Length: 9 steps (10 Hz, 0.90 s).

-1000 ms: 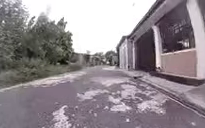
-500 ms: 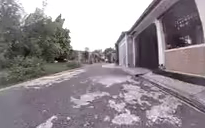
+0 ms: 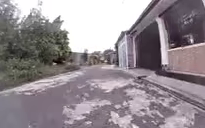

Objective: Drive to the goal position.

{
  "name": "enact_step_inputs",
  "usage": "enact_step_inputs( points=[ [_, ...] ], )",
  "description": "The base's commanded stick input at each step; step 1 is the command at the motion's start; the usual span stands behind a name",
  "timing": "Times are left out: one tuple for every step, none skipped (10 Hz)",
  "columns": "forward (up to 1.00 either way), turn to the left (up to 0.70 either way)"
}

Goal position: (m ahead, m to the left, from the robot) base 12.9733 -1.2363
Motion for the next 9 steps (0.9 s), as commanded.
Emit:
enact_step_inputs(
  points=[
    [0.70,0.00],
    [0.70,0.00],
    [0.70,0.00],
    [0.70,0.00],
    [0.70,0.00],
    [0.70,0.00],
    [0.70,0.00],
    [0.70,0.00],
    [0.70,0.00]
  ],
)
